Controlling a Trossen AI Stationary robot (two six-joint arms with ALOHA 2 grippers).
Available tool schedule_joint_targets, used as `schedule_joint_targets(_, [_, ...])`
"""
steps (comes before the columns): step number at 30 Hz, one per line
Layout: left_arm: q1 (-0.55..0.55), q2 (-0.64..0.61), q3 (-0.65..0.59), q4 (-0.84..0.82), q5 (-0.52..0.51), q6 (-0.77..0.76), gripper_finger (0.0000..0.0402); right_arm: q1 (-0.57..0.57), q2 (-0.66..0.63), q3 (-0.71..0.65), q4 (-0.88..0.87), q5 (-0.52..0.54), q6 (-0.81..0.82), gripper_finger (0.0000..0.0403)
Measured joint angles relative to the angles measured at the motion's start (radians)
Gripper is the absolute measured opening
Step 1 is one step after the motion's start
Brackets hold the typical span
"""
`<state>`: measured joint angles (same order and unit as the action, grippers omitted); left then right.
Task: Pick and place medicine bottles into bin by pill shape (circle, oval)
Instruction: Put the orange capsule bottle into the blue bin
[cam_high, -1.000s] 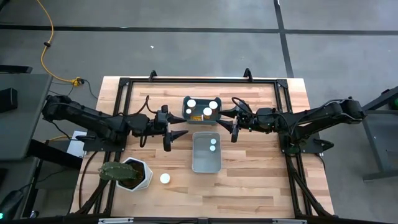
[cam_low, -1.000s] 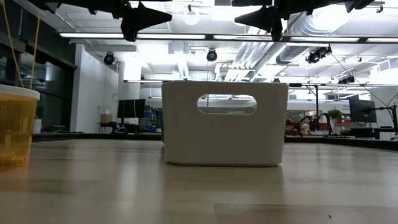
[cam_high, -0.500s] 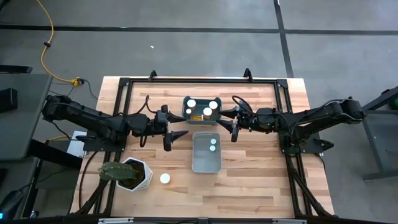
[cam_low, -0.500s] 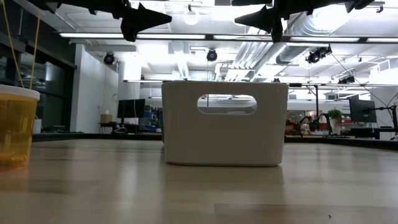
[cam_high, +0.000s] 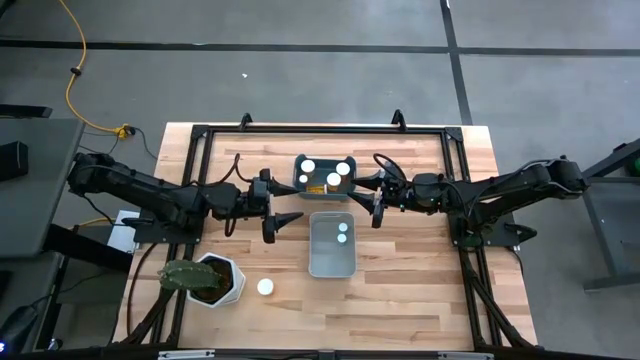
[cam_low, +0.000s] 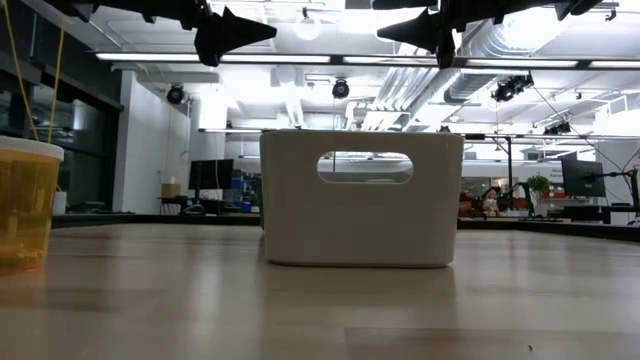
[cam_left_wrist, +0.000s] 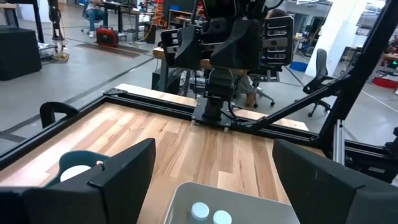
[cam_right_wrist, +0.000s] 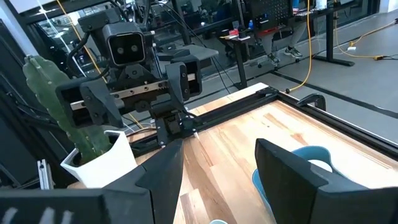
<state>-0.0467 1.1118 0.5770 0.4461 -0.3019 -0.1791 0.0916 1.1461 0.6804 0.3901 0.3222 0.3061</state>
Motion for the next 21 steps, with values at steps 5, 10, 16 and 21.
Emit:
schedule_joint_targets(5, [0.000,0.000,0.000,0.000,0.002,0.000,0.0315,0.000,0.000,0.000,-0.016,0.000,-0.040,0.0193])
schedule_joint_targets(10, [-0.007,0.000,0.006,-0.010,0.011,-0.035,0.0315,0.000,0.000,0.000,-0.022,0.000,-0.079,0.0193])
schedule_joint_targets(16, [0.000,0.019,0.216,-0.422,0.027,-0.025,0.0315,0.000,0.000,0.000,-0.024,0.000,-0.079,0.0193])
schedule_joint_targets(21, [0.003,0.103,0.468,-0.902,0.124,0.028,0.0315,0.000,0.000,0.000,-0.037,0.000,-0.081,0.0193])
